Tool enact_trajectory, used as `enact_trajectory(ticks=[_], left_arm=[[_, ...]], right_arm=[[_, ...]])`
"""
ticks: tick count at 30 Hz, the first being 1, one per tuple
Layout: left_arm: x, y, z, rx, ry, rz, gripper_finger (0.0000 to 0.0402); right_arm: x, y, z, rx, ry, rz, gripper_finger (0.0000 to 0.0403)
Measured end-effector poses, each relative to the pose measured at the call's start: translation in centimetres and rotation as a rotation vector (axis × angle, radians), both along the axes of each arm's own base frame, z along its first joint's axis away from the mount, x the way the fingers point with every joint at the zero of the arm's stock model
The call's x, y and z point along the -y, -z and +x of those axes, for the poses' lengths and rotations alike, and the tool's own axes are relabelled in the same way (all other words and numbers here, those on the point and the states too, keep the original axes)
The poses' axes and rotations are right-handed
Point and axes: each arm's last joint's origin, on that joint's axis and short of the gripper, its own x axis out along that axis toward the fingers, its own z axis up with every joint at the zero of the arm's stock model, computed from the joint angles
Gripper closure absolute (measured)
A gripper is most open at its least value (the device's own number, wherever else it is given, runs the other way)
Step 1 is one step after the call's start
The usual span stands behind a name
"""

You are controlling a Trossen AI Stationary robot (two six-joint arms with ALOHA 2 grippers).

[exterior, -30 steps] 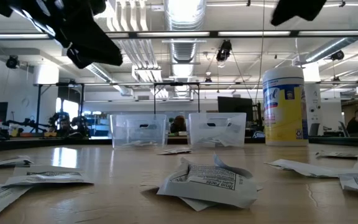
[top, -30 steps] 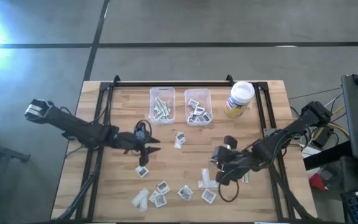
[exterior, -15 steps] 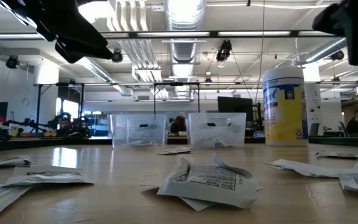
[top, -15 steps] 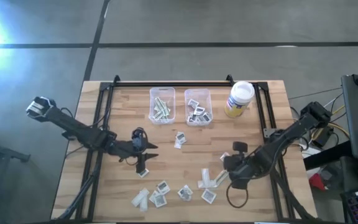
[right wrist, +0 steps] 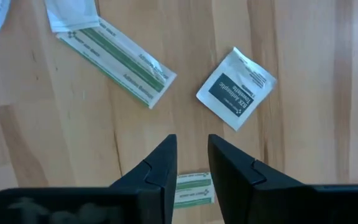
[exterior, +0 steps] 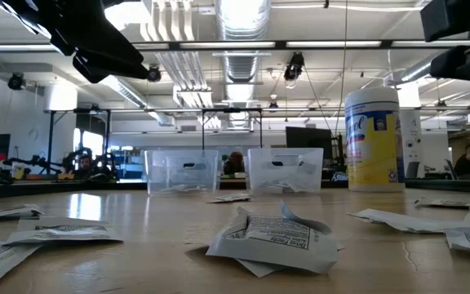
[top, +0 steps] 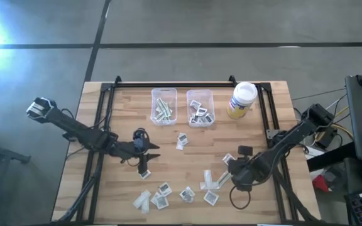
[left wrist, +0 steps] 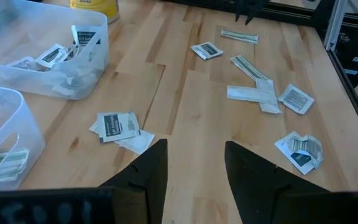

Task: Pick & Place First Aid Supplies
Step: Put the gray towelette pack into the right transparent bin

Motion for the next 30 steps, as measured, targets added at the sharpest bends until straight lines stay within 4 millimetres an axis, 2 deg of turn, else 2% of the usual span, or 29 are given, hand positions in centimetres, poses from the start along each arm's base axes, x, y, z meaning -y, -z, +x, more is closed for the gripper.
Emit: enact_trajectory(ticks=[7,15,23,30], left_arm=[[0.0,0.0,0.0,0.0,0.0,0.0,0.025],[0.0,0.0,0.0,-0.001,0.0,0.0,0.025],[0.0,0.0,0.0,-0.001,0.001,0.0,0.025],[-0.1,0.8,-0.2,-0.02,-0.008,-0.005,0.025]], right_arm=[[-0.2,0.2,0.3,0.022,0.002,0.017,0.0284],[-0.5,1.2,0.8,0.107,-0.114,0.021,0.0248],[-0.1,2.0,0.7,0.143,-0.152,-0.062,0.0241],[-1.2,3.5,1.8,0.145,-0.21,-0.029,0.0241]])
